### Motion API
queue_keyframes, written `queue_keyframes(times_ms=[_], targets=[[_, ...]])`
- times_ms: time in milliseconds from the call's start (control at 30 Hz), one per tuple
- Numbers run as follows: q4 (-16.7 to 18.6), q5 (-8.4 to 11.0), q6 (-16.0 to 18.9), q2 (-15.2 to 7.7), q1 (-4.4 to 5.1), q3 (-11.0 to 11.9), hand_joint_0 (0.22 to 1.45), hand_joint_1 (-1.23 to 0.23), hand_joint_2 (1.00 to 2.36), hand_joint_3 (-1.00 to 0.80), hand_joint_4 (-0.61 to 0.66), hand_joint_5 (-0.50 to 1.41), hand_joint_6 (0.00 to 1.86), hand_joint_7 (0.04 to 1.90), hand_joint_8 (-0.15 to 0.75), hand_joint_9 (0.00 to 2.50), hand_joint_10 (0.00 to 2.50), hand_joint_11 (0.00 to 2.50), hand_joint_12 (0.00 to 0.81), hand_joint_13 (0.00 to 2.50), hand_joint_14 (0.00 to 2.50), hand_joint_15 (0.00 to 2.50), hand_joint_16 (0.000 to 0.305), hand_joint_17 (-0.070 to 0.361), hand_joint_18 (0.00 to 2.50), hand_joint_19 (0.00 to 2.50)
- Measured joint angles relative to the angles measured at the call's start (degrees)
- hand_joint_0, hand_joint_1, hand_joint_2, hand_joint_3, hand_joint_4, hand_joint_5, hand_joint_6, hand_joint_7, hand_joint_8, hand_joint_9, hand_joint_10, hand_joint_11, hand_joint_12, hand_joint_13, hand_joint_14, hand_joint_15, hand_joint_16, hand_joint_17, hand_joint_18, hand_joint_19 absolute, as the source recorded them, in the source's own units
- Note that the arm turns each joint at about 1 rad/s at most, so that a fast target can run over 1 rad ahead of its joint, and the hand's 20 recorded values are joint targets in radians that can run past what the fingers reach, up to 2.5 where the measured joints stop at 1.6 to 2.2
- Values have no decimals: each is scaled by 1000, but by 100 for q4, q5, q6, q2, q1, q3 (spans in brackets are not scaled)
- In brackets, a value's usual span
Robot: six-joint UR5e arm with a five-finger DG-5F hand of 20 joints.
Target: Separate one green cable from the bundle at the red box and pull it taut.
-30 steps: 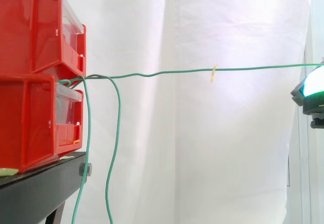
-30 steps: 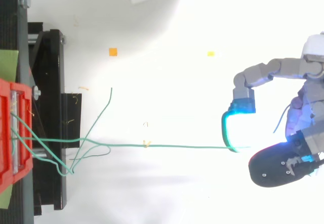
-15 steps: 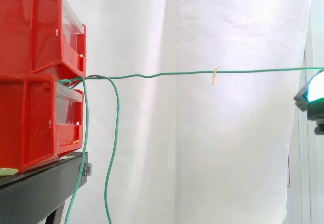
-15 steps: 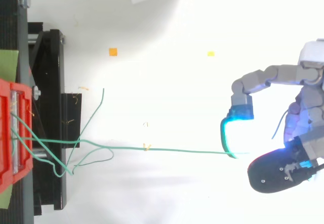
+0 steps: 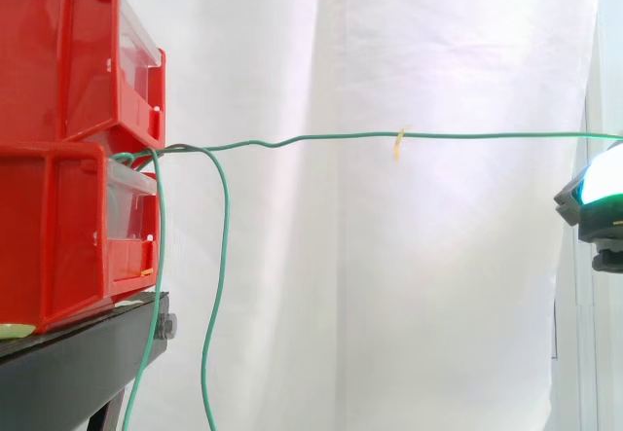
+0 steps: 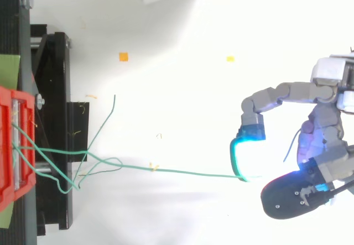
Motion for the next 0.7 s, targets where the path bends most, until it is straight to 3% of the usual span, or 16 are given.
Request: queue_keyframes(times_ms=[367,700], targets=[[68,-2,-20,0,-21,-4,726,-842,1017,-203,17,140,505,1435,176,1978,24,683,337,1500,23,680,30,68,1082,621],[468,2,-27,0,-26,-5,726,-841,1017,-205,18,140,507,1432,178,1980,23,683,337,1501,23,687,30,68,1080,622]])
